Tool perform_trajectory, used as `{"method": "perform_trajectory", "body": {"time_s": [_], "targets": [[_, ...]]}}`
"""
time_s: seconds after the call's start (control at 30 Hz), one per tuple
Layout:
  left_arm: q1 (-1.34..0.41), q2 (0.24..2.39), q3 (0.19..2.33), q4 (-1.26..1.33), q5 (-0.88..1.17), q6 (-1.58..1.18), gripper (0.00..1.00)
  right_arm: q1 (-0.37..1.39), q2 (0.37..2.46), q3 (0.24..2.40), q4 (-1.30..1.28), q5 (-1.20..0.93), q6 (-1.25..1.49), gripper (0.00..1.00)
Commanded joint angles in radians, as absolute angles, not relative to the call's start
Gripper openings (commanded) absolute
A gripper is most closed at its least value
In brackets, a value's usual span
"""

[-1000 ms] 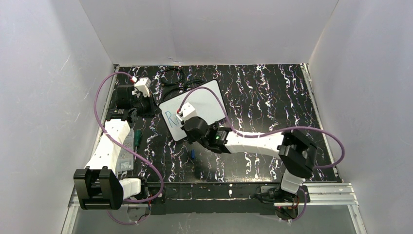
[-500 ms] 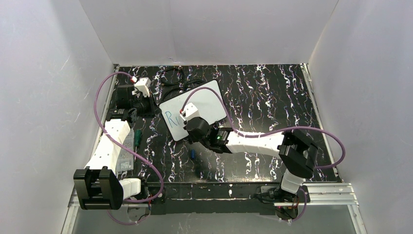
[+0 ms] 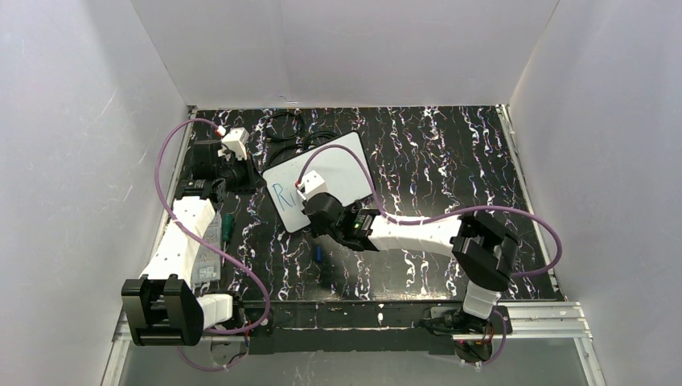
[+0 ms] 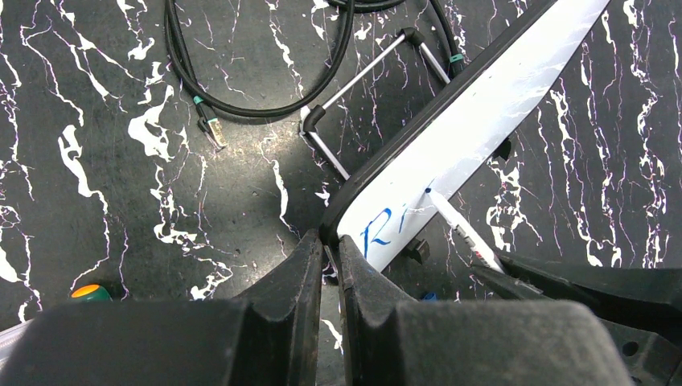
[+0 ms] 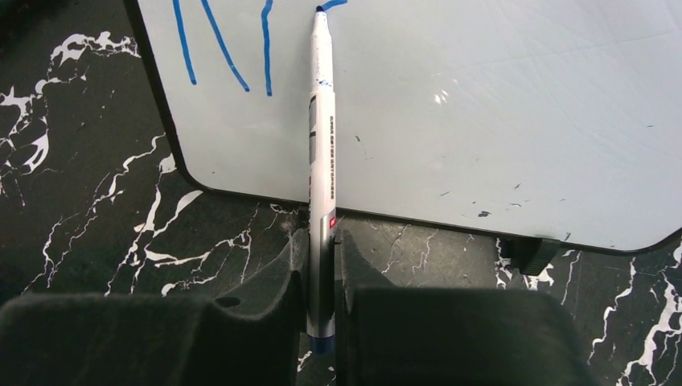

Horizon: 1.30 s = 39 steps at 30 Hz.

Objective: Write a sentence on the whiteboard

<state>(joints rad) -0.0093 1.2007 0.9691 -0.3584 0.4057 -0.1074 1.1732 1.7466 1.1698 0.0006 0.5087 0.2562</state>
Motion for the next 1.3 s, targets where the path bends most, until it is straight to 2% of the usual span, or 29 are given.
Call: {"method": "perform_trajectory", "body": {"time_s": [0.0,0.57,1.03,1.27], "targets": [[-0.008,1.168,0.962,-0.354,0.410,-0.092,0.00,1.169,1.763,1.200,0.003,0.482,0.262,0.01],[-0.007,1.169,0.962,-0.354,0.411,-0.093,0.00,1.172,1.724,1.120,-0.057,0.537,0.321,0.01],[-0.006,1.167,0.962,-0.354,0.410,-0.092,0.00,1.194,1.745,1.103,-0.039,0.446,0.324,0.01],[-0.007,1.169,0.961,-0.354,0.409,-0.092,0.00,1.206,1.725,1.103,-0.031,0.475,0.321,0.01]]}}
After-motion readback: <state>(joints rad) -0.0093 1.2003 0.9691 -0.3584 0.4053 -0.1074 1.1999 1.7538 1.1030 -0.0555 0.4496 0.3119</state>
